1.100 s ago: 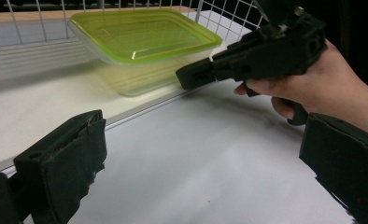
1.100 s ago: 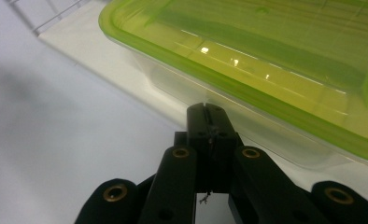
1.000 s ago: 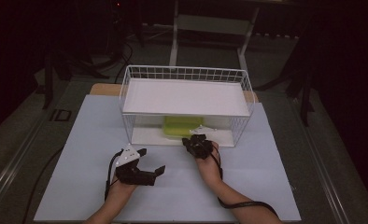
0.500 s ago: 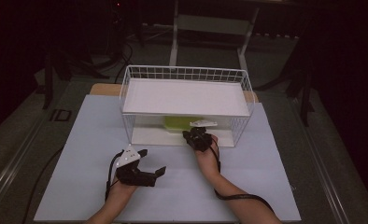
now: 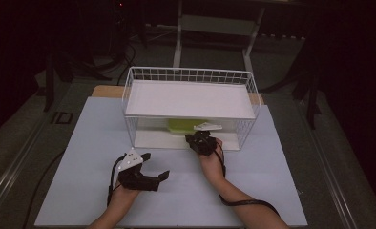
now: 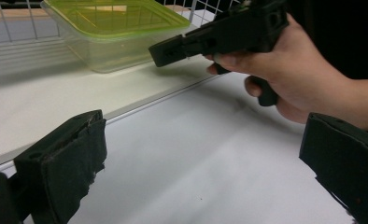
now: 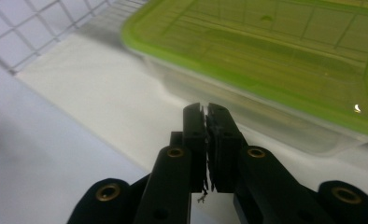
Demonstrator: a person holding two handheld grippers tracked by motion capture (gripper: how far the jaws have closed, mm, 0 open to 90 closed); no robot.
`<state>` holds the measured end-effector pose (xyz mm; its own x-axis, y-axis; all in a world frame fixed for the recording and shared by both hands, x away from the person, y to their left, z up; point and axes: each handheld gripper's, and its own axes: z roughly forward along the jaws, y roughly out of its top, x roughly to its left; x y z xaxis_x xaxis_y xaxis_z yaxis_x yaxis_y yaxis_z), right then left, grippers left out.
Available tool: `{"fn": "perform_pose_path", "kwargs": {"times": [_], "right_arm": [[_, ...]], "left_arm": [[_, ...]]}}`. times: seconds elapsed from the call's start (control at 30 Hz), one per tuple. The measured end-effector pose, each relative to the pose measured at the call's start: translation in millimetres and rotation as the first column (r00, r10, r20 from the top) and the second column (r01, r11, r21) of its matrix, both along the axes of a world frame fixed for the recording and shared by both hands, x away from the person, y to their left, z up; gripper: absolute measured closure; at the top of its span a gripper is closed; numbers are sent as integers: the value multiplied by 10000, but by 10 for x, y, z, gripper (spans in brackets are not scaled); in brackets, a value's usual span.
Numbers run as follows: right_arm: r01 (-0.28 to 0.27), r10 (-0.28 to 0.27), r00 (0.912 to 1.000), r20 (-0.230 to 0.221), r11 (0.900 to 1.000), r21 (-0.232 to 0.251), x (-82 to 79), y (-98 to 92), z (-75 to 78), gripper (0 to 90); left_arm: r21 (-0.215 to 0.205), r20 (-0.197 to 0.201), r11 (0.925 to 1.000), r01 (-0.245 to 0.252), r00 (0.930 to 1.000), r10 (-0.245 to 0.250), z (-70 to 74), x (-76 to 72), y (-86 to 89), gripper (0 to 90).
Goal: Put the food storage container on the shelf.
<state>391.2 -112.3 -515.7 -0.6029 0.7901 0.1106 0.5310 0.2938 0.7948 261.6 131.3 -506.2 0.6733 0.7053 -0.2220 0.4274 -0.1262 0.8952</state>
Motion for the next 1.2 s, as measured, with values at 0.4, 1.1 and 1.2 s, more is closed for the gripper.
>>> {"fn": "perform_pose_path", "kwargs": {"times": [0.4,1.1,1.2], "right_arm": [[-770,744,9961,467,9954,568,-359,-20,182,462],[-1891,1841,9816,506,9739,1254,-778,-511,410,170],[-1893,1838,9815,543,9738,1260,-824,-560,429,170]], "left_arm": [[-543,239,9979,363,9991,-350,23,-1,-11,14],[-720,556,9717,2250,9736,-2214,261,-97,-81,14],[-675,485,9716,2269,9734,-2240,263,-118,-74,14]]}}
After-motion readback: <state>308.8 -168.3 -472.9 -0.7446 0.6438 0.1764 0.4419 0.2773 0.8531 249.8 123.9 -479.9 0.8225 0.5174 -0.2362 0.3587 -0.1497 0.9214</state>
